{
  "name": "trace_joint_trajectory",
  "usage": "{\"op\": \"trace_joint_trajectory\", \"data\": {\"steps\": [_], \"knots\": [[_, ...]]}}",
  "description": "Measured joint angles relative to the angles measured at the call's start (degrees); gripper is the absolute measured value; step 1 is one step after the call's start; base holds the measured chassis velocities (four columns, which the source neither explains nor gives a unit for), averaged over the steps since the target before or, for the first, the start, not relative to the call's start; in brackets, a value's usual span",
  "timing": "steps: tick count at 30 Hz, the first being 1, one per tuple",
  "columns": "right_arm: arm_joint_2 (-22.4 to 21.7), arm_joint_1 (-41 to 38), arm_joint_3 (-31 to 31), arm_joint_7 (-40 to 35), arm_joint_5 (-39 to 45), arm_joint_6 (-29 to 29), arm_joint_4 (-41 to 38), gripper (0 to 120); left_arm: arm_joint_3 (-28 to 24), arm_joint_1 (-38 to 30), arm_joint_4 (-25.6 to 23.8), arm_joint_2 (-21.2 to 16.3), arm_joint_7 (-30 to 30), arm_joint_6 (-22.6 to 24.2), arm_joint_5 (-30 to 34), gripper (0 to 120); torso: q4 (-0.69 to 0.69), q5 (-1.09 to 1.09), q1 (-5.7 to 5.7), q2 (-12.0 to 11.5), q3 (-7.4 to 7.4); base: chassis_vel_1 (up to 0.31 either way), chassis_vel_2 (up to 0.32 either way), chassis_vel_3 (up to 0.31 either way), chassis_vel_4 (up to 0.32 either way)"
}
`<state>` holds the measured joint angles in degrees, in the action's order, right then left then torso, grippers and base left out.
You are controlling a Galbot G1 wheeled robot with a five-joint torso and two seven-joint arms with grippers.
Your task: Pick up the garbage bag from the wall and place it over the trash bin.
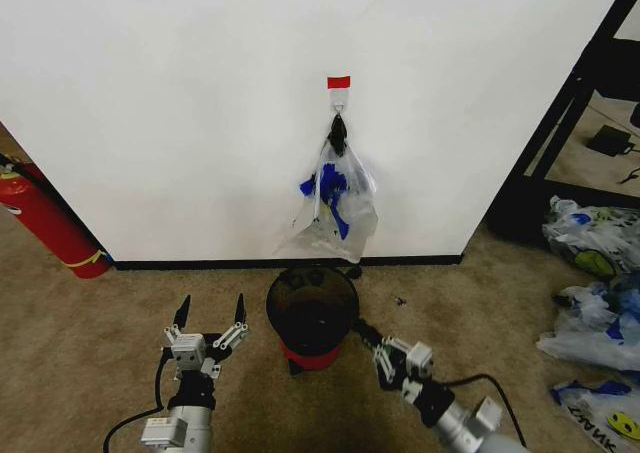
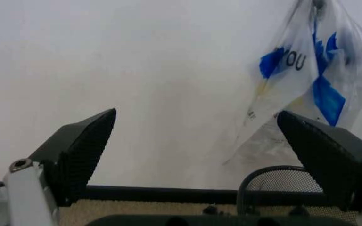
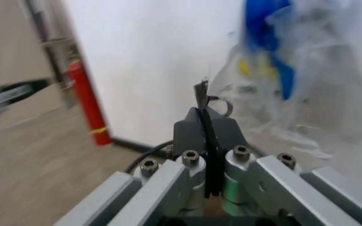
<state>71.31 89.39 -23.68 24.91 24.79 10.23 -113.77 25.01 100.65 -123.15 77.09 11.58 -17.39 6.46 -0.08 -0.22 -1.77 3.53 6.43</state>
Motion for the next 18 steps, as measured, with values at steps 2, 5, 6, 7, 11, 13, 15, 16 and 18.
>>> {"op": "trace_joint_trajectory", "data": {"steps": [2,5,6,7,11,13,15,16,18], "knots": [[0.3,-1.9,0.1,-1.7,0.8,-1.0,0.9,8,0.0,0.1,0.0,0.0,0.0,0.0,-0.1,100,0.00,0.00,0.00,0.0,0.00,0.000,0.000,0.000,0.000],[1.4,-6.5,0.2,-5.2,2.1,-2.9,3.9,18,0.1,0.3,-0.2,0.0,0.0,0.1,-0.1,100,0.00,0.00,0.00,0.0,0.00,0.000,0.000,0.000,0.000],[1.6,-7.9,0.3,-6.0,2.2,-3.4,5.0,23,0.1,0.3,-0.2,0.0,0.0,0.1,-0.2,100,0.00,0.00,0.00,0.0,0.00,0.000,0.000,0.000,0.000],[1.8,-9.2,0.4,-6.7,2.3,-3.9,6.2,26,0.2,0.3,-0.2,0.0,0.0,0.2,-0.3,100,0.01,0.00,0.00,0.0,0.01,0.000,0.000,0.000,0.000],[2.0,-13.8,1.3,-8.7,-1.2,-3.9,10.8,44,0.2,0.2,-0.1,0.1,0.0,0.4,-0.4,100,0.00,0.00,0.00,0.0,0.01,0.000,0.000,0.000,0.000],[2.0,-14.6,1.5,-8.9,-2.7,-3.7,11.4,48,0.2,0.2,-0.1,0.1,0.0,0.5,-0.4,100,0.00,0.01,0.00,0.0,0.01,0.000,0.000,0.000,0.000],[1.9,-16.7,1.9,-9.6,-6.9,-2.9,12.7,56,0.2,0.2,0.0,0.2,0.0,0.6,-0.5,100,-0.01,0.00,0.00,0.0,0.00,0.000,0.000,0.000,0.000],[1.8,-17.6,2.2,-10.0,-8.8,-2.3,13.2,59,0.2,0.1,0.0,0.2,0.0,0.7,-0.5,100,-0.01,0.00,0.00,0.0,0.00,0.000,0.000,0.000,0.000],[1.4,-20.1,3.1,-11.1,-14.2,-0.6,14.7,68,0.2,0.1,0.2,0.2,0.0,0.7,-0.5,100,-0.01,0.00,0.00,0.0,0.01,0.000,0.000,0.000,0.000]]}}
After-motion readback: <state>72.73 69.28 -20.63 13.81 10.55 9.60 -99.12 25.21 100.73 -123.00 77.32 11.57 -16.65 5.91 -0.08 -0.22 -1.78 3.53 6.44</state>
